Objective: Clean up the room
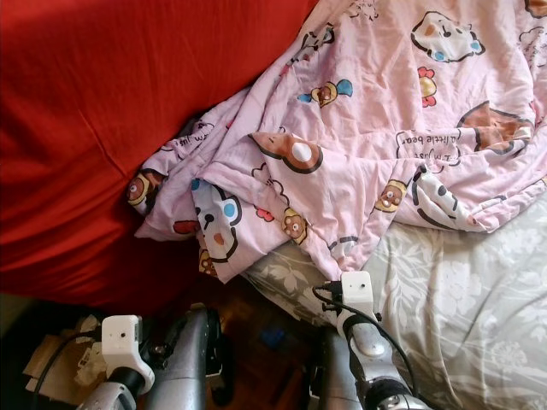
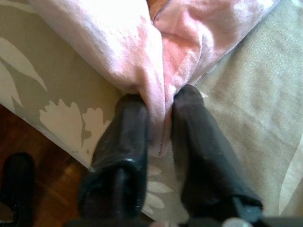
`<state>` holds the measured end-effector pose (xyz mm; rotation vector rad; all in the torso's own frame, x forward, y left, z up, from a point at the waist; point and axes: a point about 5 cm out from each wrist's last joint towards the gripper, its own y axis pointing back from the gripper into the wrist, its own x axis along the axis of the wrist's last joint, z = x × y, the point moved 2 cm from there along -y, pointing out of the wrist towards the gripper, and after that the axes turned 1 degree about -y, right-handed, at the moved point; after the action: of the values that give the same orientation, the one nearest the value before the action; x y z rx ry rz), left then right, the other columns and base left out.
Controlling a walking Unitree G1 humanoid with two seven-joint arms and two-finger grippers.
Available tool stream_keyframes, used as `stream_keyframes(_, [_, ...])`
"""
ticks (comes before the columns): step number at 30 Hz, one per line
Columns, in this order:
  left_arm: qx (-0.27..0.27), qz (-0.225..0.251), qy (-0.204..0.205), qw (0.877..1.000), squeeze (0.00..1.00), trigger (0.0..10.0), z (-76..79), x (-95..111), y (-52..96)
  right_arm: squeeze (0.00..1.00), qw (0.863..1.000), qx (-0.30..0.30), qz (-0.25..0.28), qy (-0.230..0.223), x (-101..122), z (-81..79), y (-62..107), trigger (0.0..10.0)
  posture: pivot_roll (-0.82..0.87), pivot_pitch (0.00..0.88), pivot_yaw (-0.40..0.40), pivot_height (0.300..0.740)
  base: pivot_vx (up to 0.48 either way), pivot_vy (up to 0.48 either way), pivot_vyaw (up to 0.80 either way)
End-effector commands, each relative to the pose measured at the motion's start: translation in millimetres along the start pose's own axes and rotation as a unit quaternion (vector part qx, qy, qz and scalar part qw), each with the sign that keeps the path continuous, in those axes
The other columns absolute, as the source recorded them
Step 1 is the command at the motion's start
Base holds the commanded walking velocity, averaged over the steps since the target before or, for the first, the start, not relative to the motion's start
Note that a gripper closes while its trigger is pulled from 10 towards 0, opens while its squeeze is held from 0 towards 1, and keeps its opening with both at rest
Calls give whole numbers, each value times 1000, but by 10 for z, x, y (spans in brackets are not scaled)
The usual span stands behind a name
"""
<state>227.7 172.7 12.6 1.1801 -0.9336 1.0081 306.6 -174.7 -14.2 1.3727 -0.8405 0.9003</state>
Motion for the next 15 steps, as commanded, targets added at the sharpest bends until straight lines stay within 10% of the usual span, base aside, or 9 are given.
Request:
stream_keyframes(1, [12, -25, 2, 1000, 0, 10000, -53, -139, 48, 0, 1000, 0, -30, -7, -161, 3, 49, 0, 191, 322, 12, 630, 0, 0, 0])
stream_keyframes(15, [26, -75, -6, 997, 0, 10000, -162, -306, -355, 0, 997, -32, 5, -75, -96, 168, 68, 0, 105, 90, 20, 630, 0, 0, 0])
